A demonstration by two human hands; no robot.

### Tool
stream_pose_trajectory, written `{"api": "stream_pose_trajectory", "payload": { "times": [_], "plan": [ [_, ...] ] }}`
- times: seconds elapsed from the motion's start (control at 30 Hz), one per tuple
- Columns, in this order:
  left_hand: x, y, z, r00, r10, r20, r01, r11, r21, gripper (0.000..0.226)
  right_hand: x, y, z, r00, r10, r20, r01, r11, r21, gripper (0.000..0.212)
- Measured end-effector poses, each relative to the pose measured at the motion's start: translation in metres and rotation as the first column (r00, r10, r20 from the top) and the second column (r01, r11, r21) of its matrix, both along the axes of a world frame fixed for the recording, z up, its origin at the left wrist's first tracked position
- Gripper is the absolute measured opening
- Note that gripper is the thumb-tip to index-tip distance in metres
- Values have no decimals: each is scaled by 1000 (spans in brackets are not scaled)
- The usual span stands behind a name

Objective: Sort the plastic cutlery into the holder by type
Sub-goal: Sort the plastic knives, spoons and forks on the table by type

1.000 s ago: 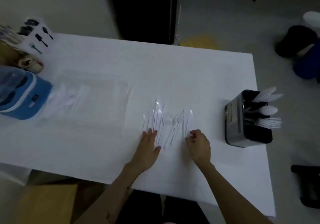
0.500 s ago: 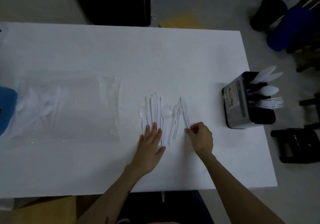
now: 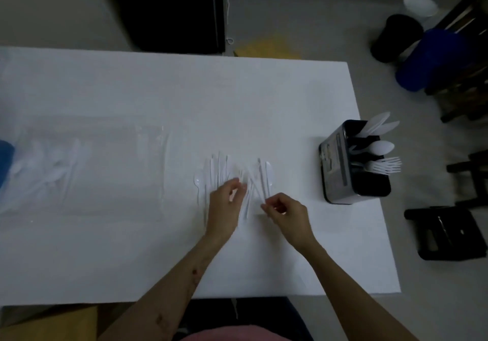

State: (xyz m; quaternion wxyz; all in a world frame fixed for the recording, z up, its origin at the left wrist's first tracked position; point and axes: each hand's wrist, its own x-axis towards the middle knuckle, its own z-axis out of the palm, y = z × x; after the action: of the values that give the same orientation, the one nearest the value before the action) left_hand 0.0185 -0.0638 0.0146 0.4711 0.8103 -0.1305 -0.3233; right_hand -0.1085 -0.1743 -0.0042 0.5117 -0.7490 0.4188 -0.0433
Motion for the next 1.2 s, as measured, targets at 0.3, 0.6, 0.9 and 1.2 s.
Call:
{"api": "stream_pose_trajectory", "payload": {
  "times": [0.3,0.6,0.9,1.2],
  "plan": [
    [22,-21,-4,886,238,-397,-261,965,-4,22,6,3,-14,954,-168,-247,122,974,-192,31],
    [15,-1,-21,854,254,-454,-276,961,18,27,17,3,-21,889,-153,-432,70,977,-201,18],
    [9,-12,-12,808,194,-557,-259,965,-40,24,-4,0,-9,995,-60,-75,45,981,-189,14],
    [4,-9,-12,662,207,-721,-404,908,-110,29,4,23,-10,989,144,14,-134,949,-284,20]
  ]
}}
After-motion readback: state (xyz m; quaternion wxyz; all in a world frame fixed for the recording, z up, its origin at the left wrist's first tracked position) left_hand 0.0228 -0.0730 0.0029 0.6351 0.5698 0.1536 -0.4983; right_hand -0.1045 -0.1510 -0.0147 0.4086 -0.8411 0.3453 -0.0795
